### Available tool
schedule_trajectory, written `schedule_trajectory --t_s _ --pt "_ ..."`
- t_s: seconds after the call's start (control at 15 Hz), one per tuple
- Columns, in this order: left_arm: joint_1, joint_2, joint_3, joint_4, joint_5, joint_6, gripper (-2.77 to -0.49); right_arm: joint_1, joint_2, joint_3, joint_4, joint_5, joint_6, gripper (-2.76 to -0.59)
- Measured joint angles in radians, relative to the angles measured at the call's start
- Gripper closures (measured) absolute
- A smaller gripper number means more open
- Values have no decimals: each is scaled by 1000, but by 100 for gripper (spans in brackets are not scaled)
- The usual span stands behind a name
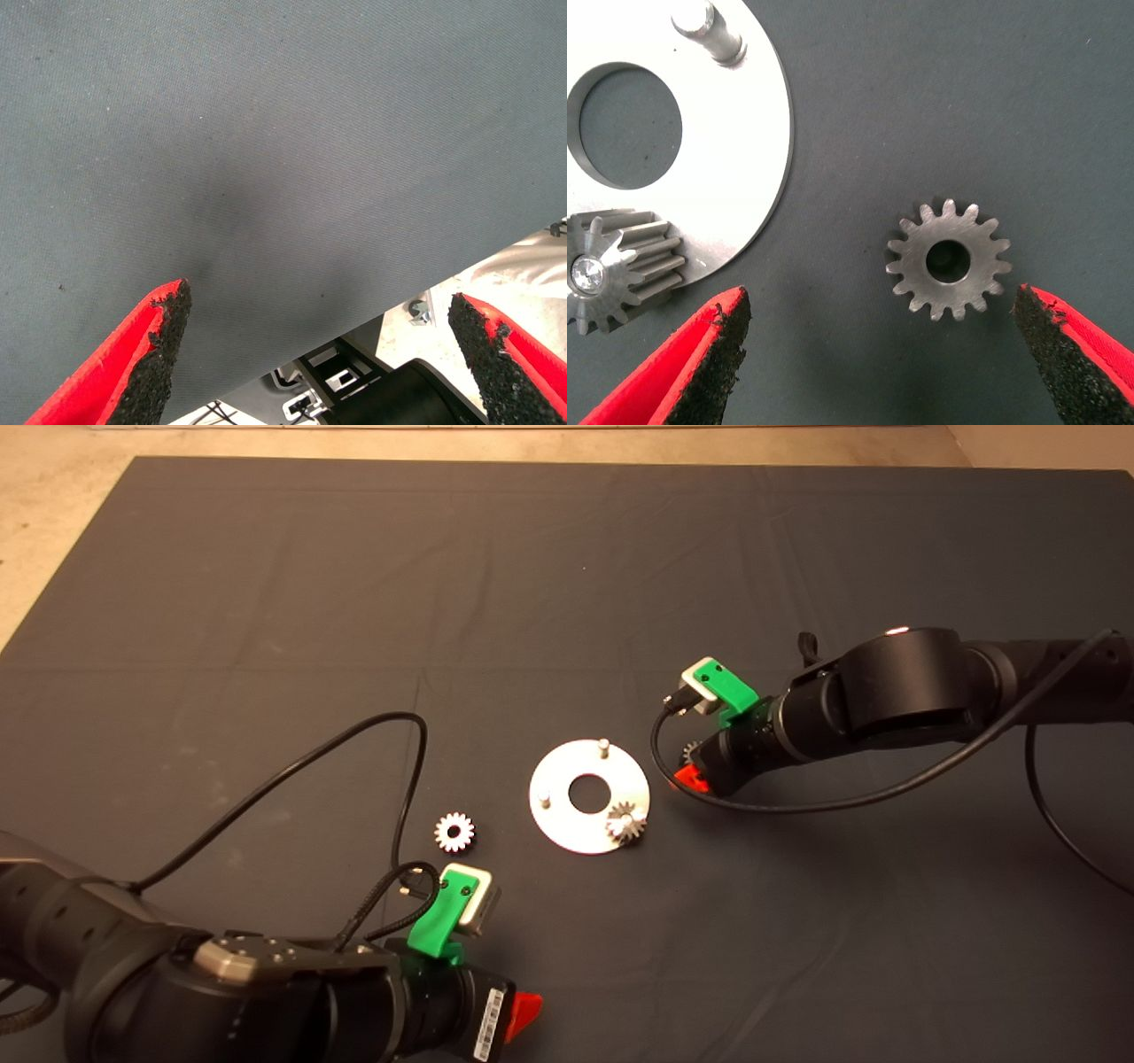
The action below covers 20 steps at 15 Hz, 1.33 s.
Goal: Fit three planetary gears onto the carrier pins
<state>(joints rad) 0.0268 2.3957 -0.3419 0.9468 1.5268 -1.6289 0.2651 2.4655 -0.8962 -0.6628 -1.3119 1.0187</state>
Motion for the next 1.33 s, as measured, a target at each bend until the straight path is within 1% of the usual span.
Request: schedule_trajectory --t_s 0.2,0.4,0.53,0.67,0.73,0.93,1.0,1.07,1.33 --pt "0 0 0 0 0 0 -207 1 0 -5 1 -5 0 -220" --pt "0 -2 0 0 0 0 -207 1 -3 -6 1 -29 -5 -220" --pt "0 -3 0 0 0 0 -207 1 -3 -6 1 -39 -15 -220" --pt "0 -3 0 0 0 0 -207 1 -3 -6 1 -56 -16 -220" --pt "0 -3 0 0 0 0 -207 1 -4 -6 1 -59 -16 -220" --pt "0 -3 0 0 0 0 -207 0 -3 -6 1 -60 -16 -220" --pt "0 -3 0 0 0 0 -207 -1 -3 -8 1 -58 -16 -220" --pt "0 -3 0 0 0 0 -207 -4 -3 -14 1 -56 -17 -220" --pt "0 -3 0 0 0 0 -207 -25 -3 -30 1 -55 -20 -220"
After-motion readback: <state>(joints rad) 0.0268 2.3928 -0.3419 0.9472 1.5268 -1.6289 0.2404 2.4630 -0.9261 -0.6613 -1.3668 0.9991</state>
